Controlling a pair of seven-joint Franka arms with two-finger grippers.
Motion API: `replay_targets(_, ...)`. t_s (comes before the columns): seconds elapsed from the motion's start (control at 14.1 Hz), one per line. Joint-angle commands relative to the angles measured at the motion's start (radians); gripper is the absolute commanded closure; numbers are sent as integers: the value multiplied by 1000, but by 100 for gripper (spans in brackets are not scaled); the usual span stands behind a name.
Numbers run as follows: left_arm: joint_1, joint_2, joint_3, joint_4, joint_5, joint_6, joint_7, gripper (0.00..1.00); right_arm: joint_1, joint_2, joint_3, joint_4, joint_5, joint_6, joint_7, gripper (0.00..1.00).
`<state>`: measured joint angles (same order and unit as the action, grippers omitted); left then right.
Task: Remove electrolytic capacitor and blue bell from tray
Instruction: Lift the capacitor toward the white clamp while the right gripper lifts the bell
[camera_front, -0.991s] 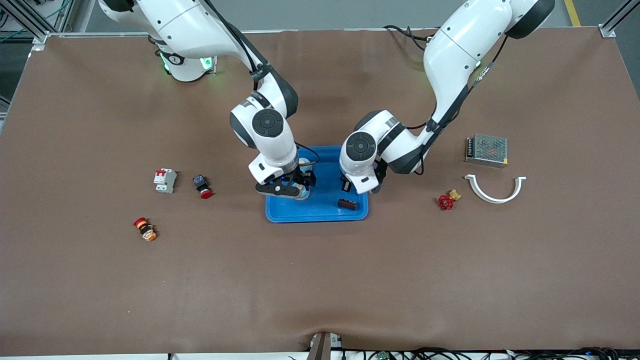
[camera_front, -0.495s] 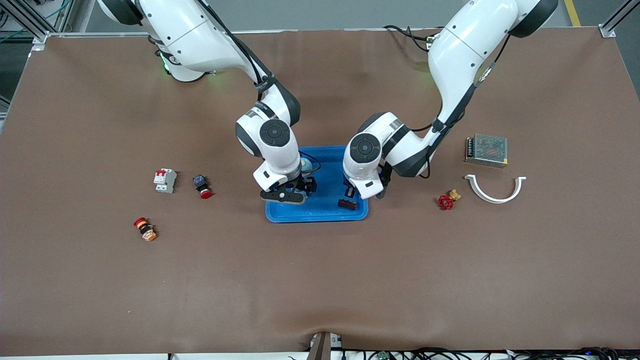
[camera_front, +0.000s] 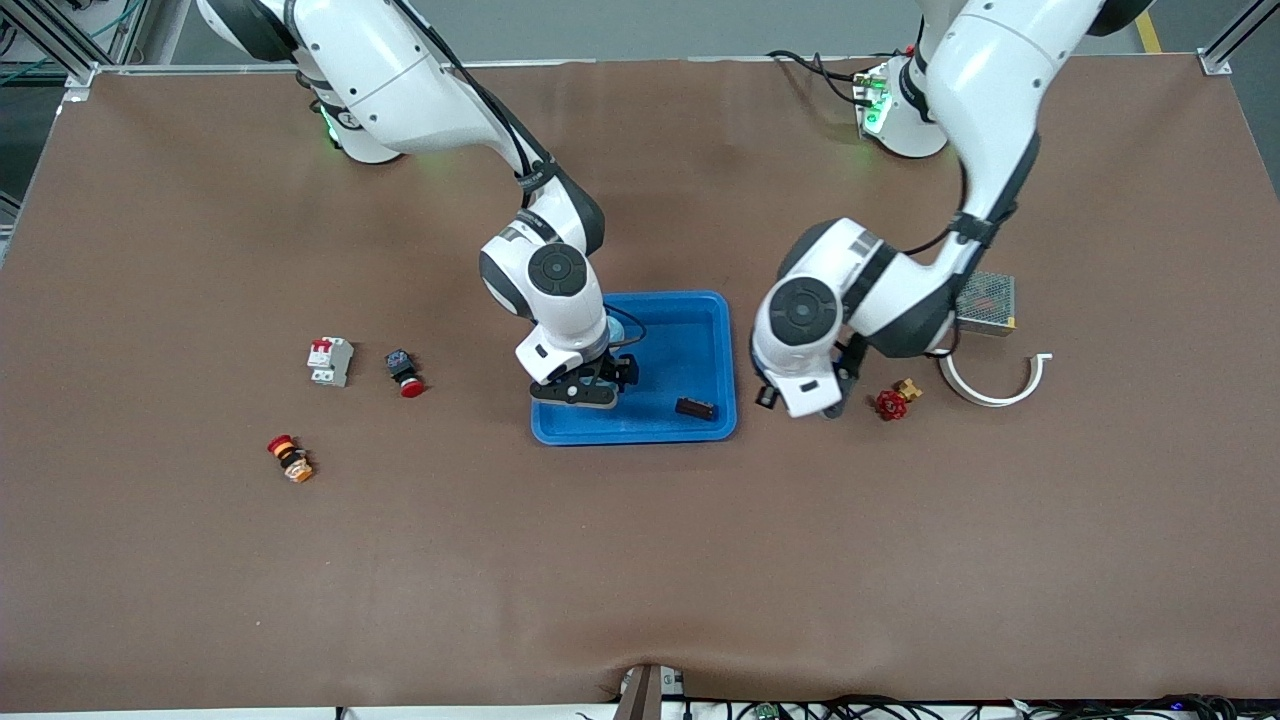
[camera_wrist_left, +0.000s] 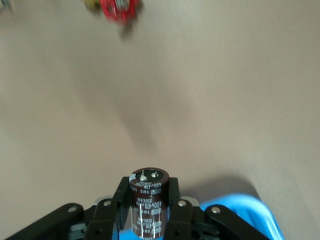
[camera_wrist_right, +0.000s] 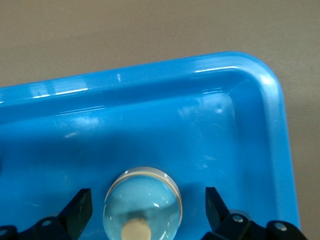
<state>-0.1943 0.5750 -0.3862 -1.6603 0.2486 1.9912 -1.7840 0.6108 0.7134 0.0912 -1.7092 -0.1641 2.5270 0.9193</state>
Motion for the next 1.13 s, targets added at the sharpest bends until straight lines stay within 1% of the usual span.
replay_targets(0.0,67,-47,-11,-35,0,-57,124,100,10,26,-8,25,-34,10,29,0)
replay_targets(0.28,177,-60,-13,-78,-2,-75,305,100,14,29,-8,25,-34,10,29,0)
replay_targets(0.42,245,-69,-13,-114,0,-74,449,100,14,31,-8,25,-34,12,30,0)
replay_targets(0.5,272,-78,-11,-128,3,-74,500,100,14,31,-8,25,-34,12,30,2)
replay_targets(0.64,331,-101,-13,-160,5,-74,587,100,12,31,-8,25,-34,12,30,23)
replay_targets(0.71,345,-107,-11,-173,5,-72,627,100,12,31,-8,25,-34,12,30,28)
replay_targets(0.85,404,-107,-11,-185,12,-63,716,100,12,31,-8,25,-34,12,30,36)
replay_targets(0.99,456,-104,-11,-203,15,-36,823,100,10,31,-8,25,-34,10,30,51)
replay_targets(1.06,475,-103,-10,-214,23,-17,859,100,10,31,-8,25,-34,9,30,55)
